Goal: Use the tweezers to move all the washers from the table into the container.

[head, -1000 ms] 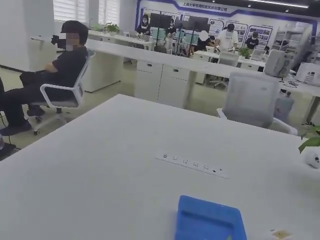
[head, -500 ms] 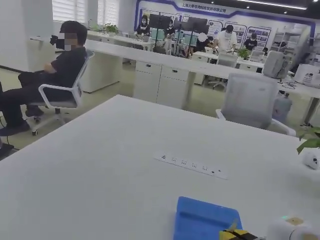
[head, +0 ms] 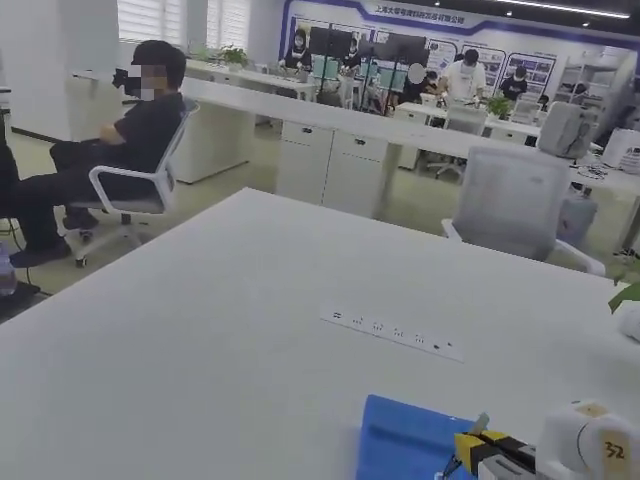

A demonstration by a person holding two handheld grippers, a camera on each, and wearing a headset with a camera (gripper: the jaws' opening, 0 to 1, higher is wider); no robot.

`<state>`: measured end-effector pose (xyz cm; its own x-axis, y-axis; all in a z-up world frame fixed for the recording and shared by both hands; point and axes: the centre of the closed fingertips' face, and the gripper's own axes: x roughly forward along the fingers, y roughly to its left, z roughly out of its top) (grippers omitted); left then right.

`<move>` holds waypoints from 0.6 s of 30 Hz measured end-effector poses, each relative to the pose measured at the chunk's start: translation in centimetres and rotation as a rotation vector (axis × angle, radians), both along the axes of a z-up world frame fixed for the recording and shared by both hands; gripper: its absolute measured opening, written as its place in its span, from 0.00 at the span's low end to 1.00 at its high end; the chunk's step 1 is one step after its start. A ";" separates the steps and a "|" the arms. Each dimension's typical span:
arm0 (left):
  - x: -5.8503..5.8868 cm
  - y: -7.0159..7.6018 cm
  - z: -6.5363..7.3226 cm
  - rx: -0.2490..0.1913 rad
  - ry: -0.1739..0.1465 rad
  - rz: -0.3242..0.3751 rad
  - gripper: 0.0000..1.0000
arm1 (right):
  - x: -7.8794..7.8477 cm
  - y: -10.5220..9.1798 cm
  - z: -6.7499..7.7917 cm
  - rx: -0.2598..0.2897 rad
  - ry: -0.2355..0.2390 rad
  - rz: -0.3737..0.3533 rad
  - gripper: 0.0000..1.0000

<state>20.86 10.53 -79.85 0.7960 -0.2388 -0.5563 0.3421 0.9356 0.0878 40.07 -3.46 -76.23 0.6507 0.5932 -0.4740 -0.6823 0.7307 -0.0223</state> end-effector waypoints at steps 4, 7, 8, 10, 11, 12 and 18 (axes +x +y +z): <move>0.0 0.1 -0.1 0.002 0.004 0.003 0.83 | 0.5 0.0 -1.2 -0.001 0.026 -0.019 0.01; -0.1 0.1 -0.1 0.002 0.006 0.003 0.83 | 0.9 0.0 -2.0 -0.001 0.044 -0.031 0.01; -0.1 0.1 -0.1 0.003 0.008 0.004 0.83 | 1.1 0.0 -2.5 -0.013 0.049 -0.035 0.01; -0.1 0.1 -0.1 0.004 0.008 0.004 0.83 | 1.4 0.0 -2.9 -0.015 0.061 -0.040 0.01; -0.1 0.1 -0.1 0.003 0.006 0.006 0.83 | 1.4 0.1 -3.0 -0.012 0.065 -0.039 0.01; 0.0 0.2 0.0 0.001 0.003 0.008 0.83 | 1.4 0.2 -3.1 -0.012 0.068 -0.039 0.01; -0.1 0.3 -0.2 0.003 0.011 0.012 0.83 | 1.6 0.2 -4.3 -0.030 0.084 -0.038 0.01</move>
